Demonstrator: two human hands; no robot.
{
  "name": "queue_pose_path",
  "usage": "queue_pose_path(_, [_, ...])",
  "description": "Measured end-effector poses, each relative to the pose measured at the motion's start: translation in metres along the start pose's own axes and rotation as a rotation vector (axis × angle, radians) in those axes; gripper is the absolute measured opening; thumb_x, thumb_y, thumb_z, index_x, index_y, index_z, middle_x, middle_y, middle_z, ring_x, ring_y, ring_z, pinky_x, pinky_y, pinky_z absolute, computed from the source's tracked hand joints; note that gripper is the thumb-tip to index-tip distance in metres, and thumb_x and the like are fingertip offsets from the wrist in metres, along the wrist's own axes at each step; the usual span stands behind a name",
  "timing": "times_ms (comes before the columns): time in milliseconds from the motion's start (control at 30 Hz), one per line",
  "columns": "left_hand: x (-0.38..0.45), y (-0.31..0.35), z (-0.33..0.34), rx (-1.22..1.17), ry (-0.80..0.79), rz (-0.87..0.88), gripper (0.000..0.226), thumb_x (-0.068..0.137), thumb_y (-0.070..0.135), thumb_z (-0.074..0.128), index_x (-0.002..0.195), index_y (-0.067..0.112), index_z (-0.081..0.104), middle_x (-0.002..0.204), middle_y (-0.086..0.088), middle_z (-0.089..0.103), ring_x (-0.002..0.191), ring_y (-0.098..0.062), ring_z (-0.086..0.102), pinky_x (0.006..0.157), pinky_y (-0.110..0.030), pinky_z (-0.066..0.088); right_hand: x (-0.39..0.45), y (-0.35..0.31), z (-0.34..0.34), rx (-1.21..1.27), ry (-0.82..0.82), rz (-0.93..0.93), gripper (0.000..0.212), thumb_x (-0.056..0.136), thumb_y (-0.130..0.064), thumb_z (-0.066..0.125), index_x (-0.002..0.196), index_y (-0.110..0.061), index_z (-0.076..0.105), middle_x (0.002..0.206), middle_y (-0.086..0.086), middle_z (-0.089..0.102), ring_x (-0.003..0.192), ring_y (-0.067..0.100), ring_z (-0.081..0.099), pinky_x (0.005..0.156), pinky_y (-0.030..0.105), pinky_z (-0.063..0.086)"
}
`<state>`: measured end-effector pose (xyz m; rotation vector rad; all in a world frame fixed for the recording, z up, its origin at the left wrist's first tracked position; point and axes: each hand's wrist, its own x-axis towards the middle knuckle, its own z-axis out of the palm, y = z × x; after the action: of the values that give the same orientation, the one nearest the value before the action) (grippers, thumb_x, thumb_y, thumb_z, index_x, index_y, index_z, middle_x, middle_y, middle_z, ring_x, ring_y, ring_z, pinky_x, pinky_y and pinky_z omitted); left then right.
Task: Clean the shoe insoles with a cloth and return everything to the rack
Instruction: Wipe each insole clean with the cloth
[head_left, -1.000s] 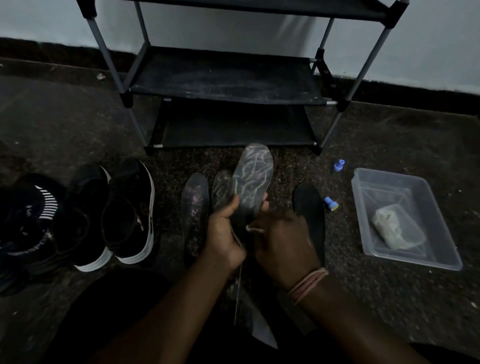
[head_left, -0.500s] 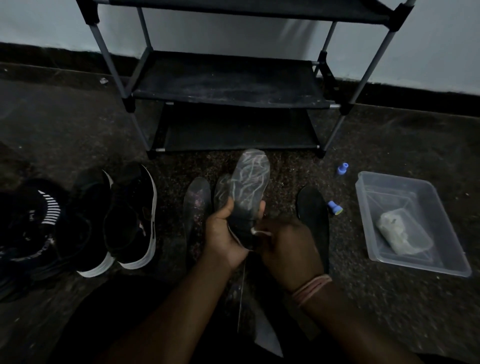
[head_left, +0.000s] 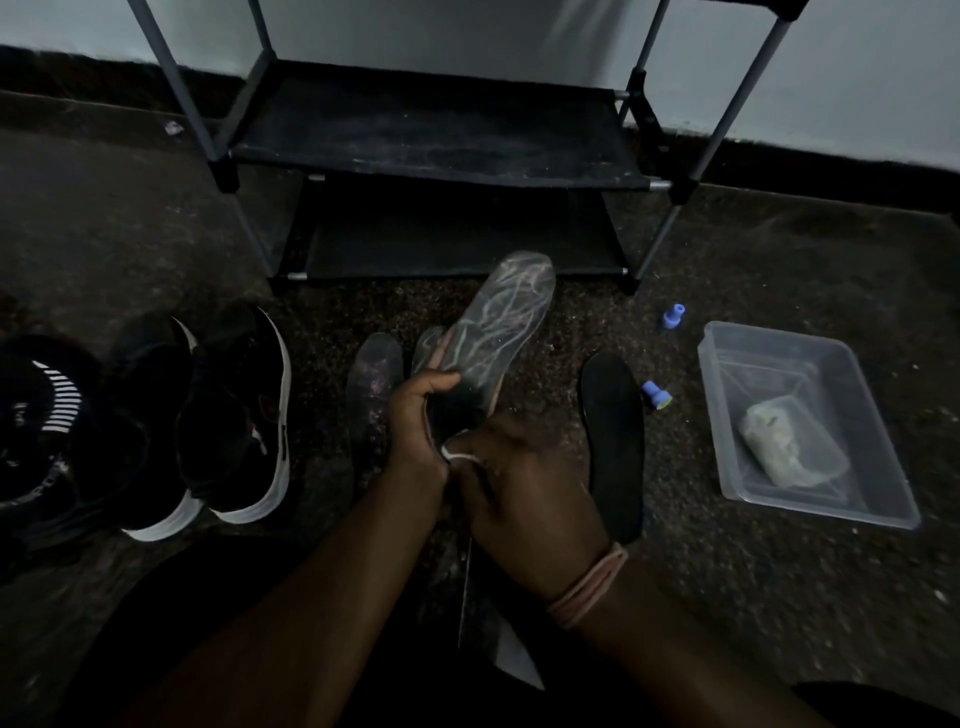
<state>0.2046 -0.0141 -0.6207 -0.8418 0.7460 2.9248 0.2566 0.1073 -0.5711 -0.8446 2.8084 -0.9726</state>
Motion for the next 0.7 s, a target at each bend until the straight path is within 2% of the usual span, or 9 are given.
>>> queue_pose_path(100, [-0.002,-0.003,0.001,-0.014,-0.010,0.014,0.049,0.089,0.007,0.042,0.133,0.009,0.064,0.102,-0.009,0.077,0.081,-0.025,0.075,0.069,-0.030,0.058,0.003,0.016,0.000,0.021,0.031,0.071,0.021,0.085,-0.020,0.060,0.101,-0.027,0.072,0.102,-0.005,0.069,0.094,0.015,0.065,0.082,0.035,0.052])
queue_pose_path(200, [-0.004,-0.012,0.006,-0.041,-0.044,-0.010,0.046,0.093,0.006,0.037,0.101,0.015,0.081,0.107,-0.009,0.077,0.089,-0.027,0.076,0.077,-0.034,0.058,0.005,0.034,-0.003,0.021,0.043,0.228,0.021,0.080,-0.024,0.060,0.096,-0.027,0.073,0.097,-0.003,0.073,0.089,0.018,0.068,0.077,0.037,0.054])
queue_pose_path(233, [-0.006,-0.014,0.007,-0.037,-0.046,-0.021,0.046,0.094,0.007,0.037,0.097,0.015,0.082,0.108,-0.010,0.077,0.090,-0.028,0.076,0.080,-0.036,0.056,0.006,0.036,-0.004,0.036,0.044,0.254,0.021,0.079,-0.026,0.059,0.094,-0.027,0.073,0.095,-0.004,0.073,0.087,0.018,0.069,0.076,0.037,0.054])
queue_pose_path(333, [-0.005,-0.013,0.007,-0.041,-0.002,-0.037,0.039,0.094,0.010,0.042,0.117,0.009,0.073,0.110,-0.013,0.075,0.090,-0.030,0.075,0.080,-0.037,0.057,0.008,0.035,-0.005,0.100,0.091,0.247,0.019,0.079,-0.022,0.061,0.093,-0.027,0.072,0.095,-0.006,0.071,0.087,0.012,0.068,0.078,0.035,0.054])
queue_pose_path(400, [-0.003,-0.013,0.005,-0.065,0.000,-0.076,0.036,0.096,0.008,0.042,0.111,0.006,0.074,0.106,-0.015,0.075,0.086,-0.030,0.075,0.073,-0.036,0.060,0.010,0.037,-0.008,0.139,0.165,0.239,0.017,0.082,-0.017,0.063,0.093,-0.024,0.073,0.095,-0.006,0.070,0.088,0.009,0.066,0.081,0.034,0.054])
queue_pose_path(467, [-0.002,-0.014,0.005,-0.073,-0.024,-0.136,0.035,0.098,0.007,0.043,0.101,0.003,0.077,0.106,-0.016,0.073,0.088,-0.030,0.073,0.081,-0.040,0.058,0.012,0.041,-0.013,0.162,0.259,0.245,0.012,0.084,-0.015,0.066,0.090,-0.022,0.074,0.092,-0.006,0.070,0.087,0.009,0.066,0.082,0.035,0.054])
queue_pose_path(533, [0.001,-0.017,0.007,-0.036,-0.047,-0.146,0.032,0.098,0.004,0.046,0.118,0.002,0.070,0.112,-0.015,0.069,0.097,-0.029,0.069,0.094,-0.042,0.053,0.014,0.047,-0.017,0.196,0.321,0.259,0.010,0.086,-0.014,0.068,0.090,-0.021,0.074,0.091,-0.006,0.071,0.086,0.009,0.066,0.082,0.036,0.054])
queue_pose_path(600, [0.007,-0.019,0.006,-0.015,-0.084,-0.155,0.048,0.094,0.006,0.051,0.142,0.002,0.052,0.124,-0.015,0.064,0.104,-0.028,0.066,0.097,-0.042,0.052,0.016,0.053,-0.020,0.194,0.346,0.269,0.010,0.086,-0.015,0.069,0.091,-0.021,0.075,0.091,-0.006,0.071,0.085,0.008,0.066,0.081,0.036,0.055])
queue_pose_path(700, [0.008,-0.021,0.008,0.037,-0.149,-0.252,0.056,0.094,0.018,0.056,0.148,0.008,0.045,0.136,-0.015,0.062,0.116,-0.031,0.066,0.095,-0.046,0.055,0.016,0.060,-0.020,0.123,0.316,0.278,0.012,0.083,-0.014,0.070,0.090,-0.023,0.074,0.092,-0.006,0.069,0.084,0.009,0.065,0.078,0.035,0.054])
